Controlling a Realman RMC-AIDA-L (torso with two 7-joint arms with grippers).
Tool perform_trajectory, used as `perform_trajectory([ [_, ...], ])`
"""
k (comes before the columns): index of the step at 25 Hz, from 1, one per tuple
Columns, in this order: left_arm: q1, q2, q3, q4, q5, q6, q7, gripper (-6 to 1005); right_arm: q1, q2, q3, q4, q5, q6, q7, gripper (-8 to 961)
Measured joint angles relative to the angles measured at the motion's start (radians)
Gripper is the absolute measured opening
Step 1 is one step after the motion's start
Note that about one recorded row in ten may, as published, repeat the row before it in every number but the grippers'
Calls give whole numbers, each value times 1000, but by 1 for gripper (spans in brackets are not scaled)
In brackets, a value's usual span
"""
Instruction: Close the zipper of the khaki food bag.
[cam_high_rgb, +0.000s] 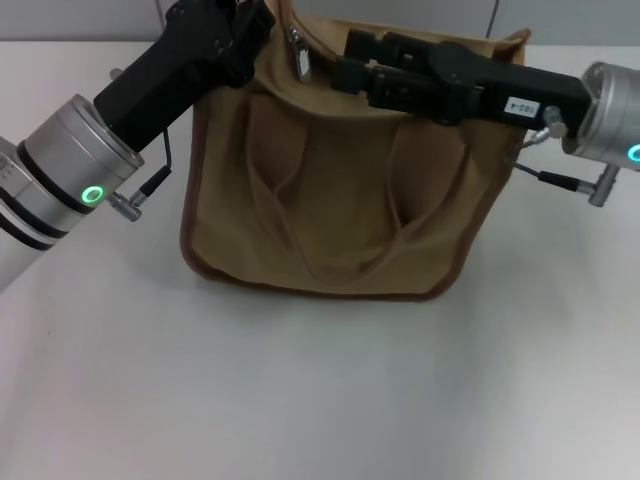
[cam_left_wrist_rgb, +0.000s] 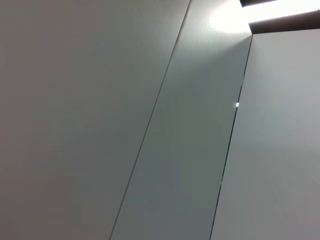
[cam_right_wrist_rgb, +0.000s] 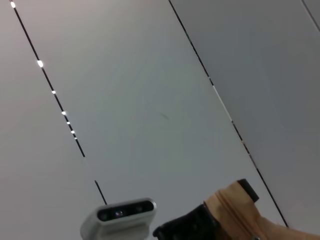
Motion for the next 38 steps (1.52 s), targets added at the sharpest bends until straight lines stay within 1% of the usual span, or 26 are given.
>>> perform_trajectory([
  [4,-4,0,0,0,0,0,0,20,18,1,-46,7,2,57,0,816],
  [8,-8,0,0,-1,0,-3,0,20,23,1,-59,10,2,75,-9,816],
  [19,-23,0,0,-2,2,-20,0,20,55,3,-62,36,3,90,-54,817],
  [30,-24,0,0,-2,-1,-31,3,20,61,3,-63,64,3,164,-63,817],
  [38,-29,0,-5,-2,-3,-42,7,20,69,3,-66,90,3,171,-101,804],
])
